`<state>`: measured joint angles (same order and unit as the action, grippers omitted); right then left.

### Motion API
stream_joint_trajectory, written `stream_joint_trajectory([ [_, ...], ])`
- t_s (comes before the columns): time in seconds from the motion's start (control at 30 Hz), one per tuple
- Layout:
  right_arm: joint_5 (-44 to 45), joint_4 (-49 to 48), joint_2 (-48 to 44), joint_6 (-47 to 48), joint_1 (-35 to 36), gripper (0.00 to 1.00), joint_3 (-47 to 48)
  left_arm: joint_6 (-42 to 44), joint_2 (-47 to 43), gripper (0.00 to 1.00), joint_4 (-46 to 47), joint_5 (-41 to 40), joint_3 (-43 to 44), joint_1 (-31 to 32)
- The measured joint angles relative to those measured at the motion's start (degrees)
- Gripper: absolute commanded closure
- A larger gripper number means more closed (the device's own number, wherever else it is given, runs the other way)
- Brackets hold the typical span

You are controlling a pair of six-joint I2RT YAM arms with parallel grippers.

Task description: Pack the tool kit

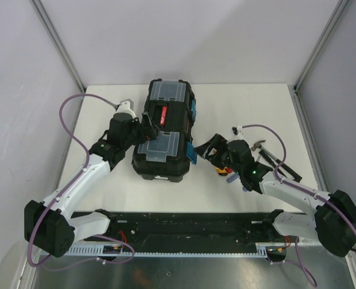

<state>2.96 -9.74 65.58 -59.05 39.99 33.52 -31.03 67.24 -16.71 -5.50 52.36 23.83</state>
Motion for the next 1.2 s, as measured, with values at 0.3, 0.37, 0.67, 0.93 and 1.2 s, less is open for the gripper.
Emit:
stream_joint_trajectory([
  [0.3,-3.67,-6.58,7.80,2.32,0.92,0.01,0.00,0.00,-0.17,0.03,-0.20,0.00,0.15,0.00],
  [0.37,-4.26,-8.24,9.35,2.25,0.92,0.01,0.00,0.02,-0.17,0.02,-0.20,0.02,0.15,0.00],
  [0.67,-7.43,-19.71,15.06,1.38,-0.52,0.01,-0.11,0.07,-0.11,0.02,-0.39,-0.07,0.28,0.00],
  [0.93,-9.20,-29.16,15.98,-1.97,-1.86,0.07,-2.93,0.09,-0.11,0.02,-0.39,-0.09,0.28,0.02],
  [1.2,-11.17,-34.73,15.39,-4.68,-2.54,0.01,-3.93,0.09,0.13,0.02,-0.39,-0.07,0.28,0.02],
])
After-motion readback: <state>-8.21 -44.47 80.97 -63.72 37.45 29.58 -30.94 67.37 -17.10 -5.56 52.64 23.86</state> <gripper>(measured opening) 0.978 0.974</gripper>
